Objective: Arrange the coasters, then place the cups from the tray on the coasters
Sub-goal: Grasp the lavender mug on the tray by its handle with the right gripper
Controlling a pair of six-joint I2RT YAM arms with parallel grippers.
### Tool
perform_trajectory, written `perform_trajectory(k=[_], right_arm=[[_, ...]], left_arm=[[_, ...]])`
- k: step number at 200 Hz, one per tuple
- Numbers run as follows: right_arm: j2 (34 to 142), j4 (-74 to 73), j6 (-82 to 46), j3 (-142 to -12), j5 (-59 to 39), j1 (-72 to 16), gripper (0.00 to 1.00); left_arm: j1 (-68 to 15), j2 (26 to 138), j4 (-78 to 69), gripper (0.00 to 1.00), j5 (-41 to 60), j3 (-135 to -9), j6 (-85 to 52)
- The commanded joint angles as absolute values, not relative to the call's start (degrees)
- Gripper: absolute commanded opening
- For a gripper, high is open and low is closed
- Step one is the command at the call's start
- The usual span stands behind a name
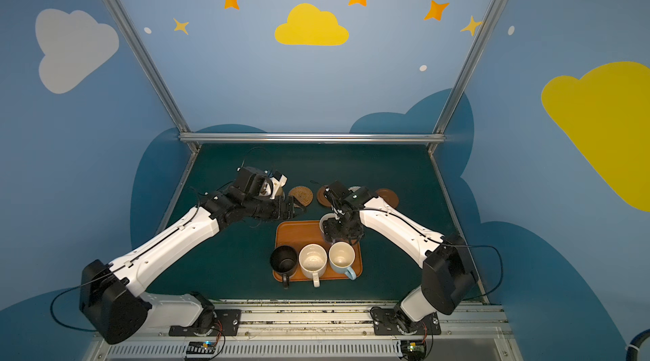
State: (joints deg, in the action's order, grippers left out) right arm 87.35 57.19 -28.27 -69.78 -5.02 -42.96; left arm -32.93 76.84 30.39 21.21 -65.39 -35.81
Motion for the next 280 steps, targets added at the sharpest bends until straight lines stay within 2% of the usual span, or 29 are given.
perform_trajectory(k=[1, 37, 134, 216, 257, 280], right_arm=[[86.78, 54.70, -27.96, -68.84, -6.02, -43.80, 0.79], [89.81, 54.67, -27.42, -69.93, -4.07, -44.03, 0.69], [92.25, 50.35, -27.82, -67.59, -0.26, -44.55, 0.40], [93.39, 46.13, -28.12, -65.48, 2.31, -45.13, 0.34], [93.36, 44.14, -28.30, -64.69, 2.44, -45.29, 0.28], [93.33, 43.77, -28.13, -65.25, 2.22, -45.35, 0.21]], left_arm=[[-33.81, 76.43, 30.72, 1.00, 21.76, -64.71, -36.17], [-34.17, 76.34, 24.07, 1.00, 22.48, -60.39, -41.02], [-34.69, 78.72, 23.95, 1.00, 21.14, -61.24, -40.94], [-34.93, 79.87, 23.72, 1.00, 21.77, -61.34, -40.81], [-35.14, 80.07, 25.43, 1.00, 21.12, -62.05, -39.40], [-35.14, 80.16, 24.34, 1.00, 21.49, -61.78, -39.59]])
